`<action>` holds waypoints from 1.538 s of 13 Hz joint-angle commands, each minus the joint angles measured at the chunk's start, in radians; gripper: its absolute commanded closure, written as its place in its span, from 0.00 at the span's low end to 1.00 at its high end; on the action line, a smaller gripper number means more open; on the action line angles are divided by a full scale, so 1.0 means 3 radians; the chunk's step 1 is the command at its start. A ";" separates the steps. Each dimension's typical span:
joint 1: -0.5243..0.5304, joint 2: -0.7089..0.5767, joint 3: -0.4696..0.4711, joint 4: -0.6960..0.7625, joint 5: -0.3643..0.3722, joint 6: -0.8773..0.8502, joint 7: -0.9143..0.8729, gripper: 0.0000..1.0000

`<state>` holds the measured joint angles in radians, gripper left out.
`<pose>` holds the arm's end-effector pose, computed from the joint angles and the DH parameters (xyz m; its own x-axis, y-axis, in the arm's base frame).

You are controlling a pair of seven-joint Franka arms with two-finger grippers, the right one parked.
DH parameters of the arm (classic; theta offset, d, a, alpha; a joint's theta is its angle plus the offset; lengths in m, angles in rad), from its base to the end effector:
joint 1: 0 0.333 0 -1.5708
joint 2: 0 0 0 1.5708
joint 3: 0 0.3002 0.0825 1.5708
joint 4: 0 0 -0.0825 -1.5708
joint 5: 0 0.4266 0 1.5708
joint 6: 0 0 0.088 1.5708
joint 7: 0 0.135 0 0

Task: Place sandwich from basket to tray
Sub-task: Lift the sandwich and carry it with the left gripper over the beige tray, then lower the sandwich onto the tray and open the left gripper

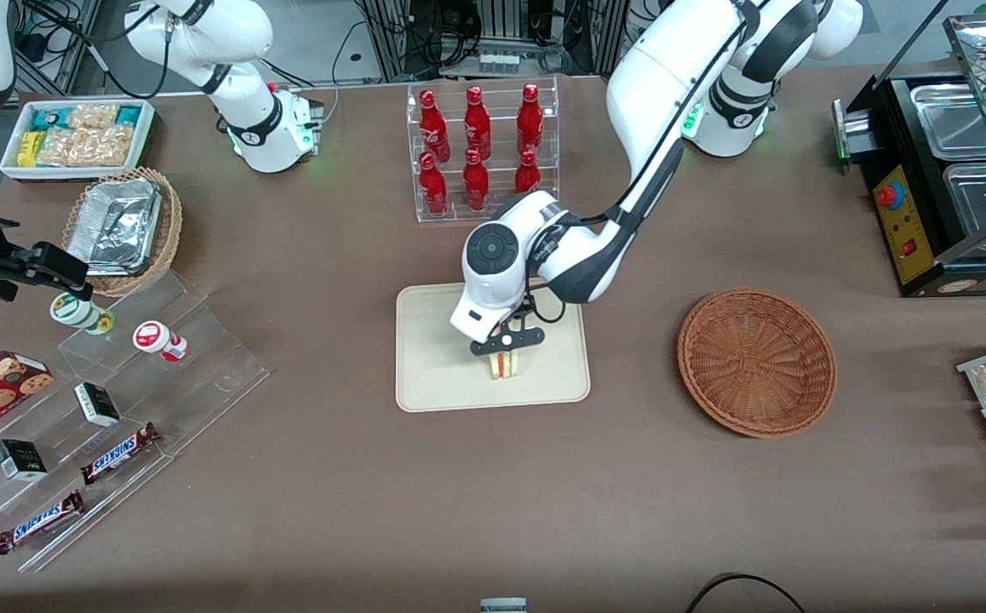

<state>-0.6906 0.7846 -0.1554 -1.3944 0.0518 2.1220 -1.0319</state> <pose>0.5114 -0.5473 0.1765 0.9767 0.1982 -0.0821 0.1982 -0.9801 -0.0071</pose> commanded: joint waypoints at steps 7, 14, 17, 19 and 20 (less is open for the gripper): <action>-0.0101 0.0141 0.0063 0.0256 0.0027 -0.0124 -0.0309 0.00; -0.0010 -0.0308 0.0073 0.0460 -0.0004 -0.0860 -0.0018 0.00; 0.0052 -0.0579 0.0094 0.0430 0.0032 -0.1279 0.0228 0.00; 0.0260 -0.0900 0.0175 0.0196 0.0042 -0.1423 0.0380 0.00; 0.0348 -0.1049 0.0186 0.0058 0.0037 -0.1444 0.0650 0.00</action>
<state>-0.6444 0.5809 -0.1067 -1.2625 0.0617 1.6989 -0.9400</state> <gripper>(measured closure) 0.000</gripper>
